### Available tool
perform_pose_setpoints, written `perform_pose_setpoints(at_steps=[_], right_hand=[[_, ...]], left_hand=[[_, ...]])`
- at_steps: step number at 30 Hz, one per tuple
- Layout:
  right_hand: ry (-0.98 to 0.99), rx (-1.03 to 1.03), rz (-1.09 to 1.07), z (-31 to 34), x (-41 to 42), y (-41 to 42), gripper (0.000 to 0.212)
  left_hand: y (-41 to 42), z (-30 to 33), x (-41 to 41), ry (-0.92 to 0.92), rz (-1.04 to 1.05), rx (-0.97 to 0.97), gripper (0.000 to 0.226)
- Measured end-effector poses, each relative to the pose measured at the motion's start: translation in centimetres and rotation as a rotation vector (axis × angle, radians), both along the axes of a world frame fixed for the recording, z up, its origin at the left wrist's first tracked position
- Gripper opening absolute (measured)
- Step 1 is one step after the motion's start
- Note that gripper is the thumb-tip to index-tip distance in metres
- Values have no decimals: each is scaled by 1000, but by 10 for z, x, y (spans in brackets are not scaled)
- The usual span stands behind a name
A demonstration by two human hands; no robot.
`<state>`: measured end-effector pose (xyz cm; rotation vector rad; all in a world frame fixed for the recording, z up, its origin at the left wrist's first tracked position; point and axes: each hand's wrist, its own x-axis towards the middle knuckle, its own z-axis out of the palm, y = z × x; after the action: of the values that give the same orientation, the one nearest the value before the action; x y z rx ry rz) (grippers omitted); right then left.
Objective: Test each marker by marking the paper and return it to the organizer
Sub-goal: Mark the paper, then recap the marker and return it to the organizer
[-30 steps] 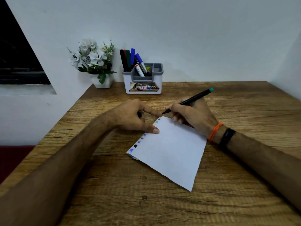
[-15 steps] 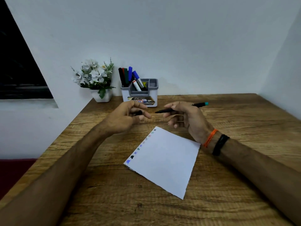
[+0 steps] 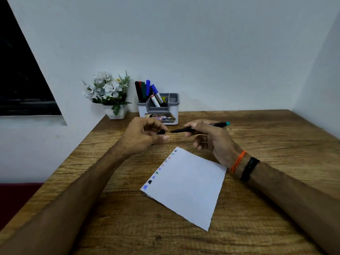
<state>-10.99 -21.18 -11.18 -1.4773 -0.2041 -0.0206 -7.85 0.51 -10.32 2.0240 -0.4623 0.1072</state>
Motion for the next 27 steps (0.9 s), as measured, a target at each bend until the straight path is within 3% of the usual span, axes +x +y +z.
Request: perform_pose_setpoints(at_steps=[7,14,17,21,27], right_hand=[[12,21,78,-3,0,-1,30],[-14,-8,76,-6,-1,2,8],[-53,-32,55,-7,-1,3,19],[-61,-19,52,-9,5,-2,15],[-260,-192,-38,-17,11,4,15]], left_hand=[[-4,-2,-2,-10,-18,-8,35],[-7,-3,-4,-63,-110,-82,34],[-8,-3,-3,-61,-107,-121,33],[-7,-3,-2,-41,-78,-163,30],[-14,-3,-4,27,-86,-154,31]])
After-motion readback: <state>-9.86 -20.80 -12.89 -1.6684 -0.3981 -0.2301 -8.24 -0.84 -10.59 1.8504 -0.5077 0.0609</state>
